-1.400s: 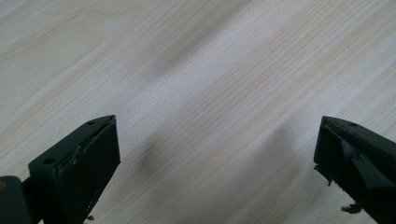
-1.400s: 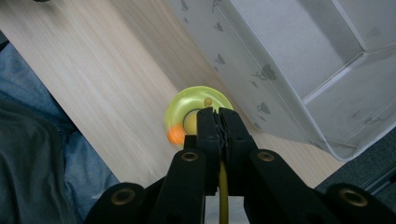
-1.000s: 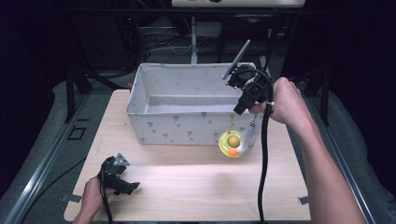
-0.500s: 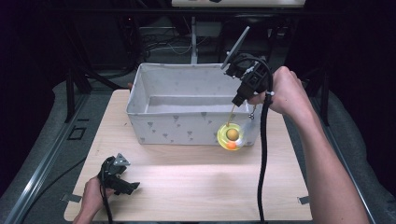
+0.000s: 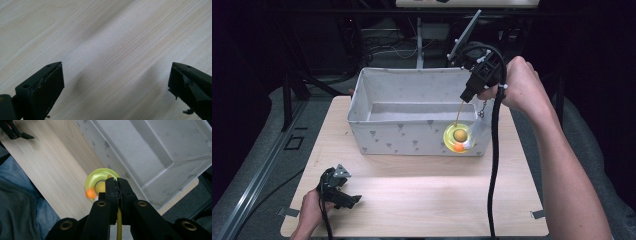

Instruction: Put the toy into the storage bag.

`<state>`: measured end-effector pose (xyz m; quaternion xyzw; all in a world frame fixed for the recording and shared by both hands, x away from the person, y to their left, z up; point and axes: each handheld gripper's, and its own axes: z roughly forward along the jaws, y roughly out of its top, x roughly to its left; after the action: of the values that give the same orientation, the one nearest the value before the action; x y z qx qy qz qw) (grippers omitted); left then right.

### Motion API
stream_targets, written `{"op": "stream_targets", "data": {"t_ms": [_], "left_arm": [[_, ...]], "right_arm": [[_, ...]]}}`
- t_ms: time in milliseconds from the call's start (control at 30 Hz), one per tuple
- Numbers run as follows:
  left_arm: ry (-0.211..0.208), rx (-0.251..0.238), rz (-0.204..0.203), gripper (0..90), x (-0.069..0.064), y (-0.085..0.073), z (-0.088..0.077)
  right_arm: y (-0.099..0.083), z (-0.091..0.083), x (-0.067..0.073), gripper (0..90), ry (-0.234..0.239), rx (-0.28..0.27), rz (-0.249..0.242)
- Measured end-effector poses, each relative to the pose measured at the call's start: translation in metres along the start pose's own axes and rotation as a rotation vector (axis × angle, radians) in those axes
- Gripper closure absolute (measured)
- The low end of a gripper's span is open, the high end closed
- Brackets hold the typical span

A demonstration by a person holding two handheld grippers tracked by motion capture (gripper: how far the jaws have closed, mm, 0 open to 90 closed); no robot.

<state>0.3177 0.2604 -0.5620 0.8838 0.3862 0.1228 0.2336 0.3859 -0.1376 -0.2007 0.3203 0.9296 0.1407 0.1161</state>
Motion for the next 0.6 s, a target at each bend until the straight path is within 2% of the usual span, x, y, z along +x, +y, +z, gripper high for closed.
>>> {"op": "stream_targets", "data": {"t_ms": [433,600], "left_arm": [[0.004,0.001,0.001,0.5,-0.001,0.000,0.000],[0.004,0.000,0.002,0.5,0.000,0.000,0.000]], "right_arm": [[0.017,-0.018,-0.006,88.7,-0.019,-0.013,0.002],[0.027,-0.022,-0.013,88.7,-0.024,-0.014,0.010]]}}
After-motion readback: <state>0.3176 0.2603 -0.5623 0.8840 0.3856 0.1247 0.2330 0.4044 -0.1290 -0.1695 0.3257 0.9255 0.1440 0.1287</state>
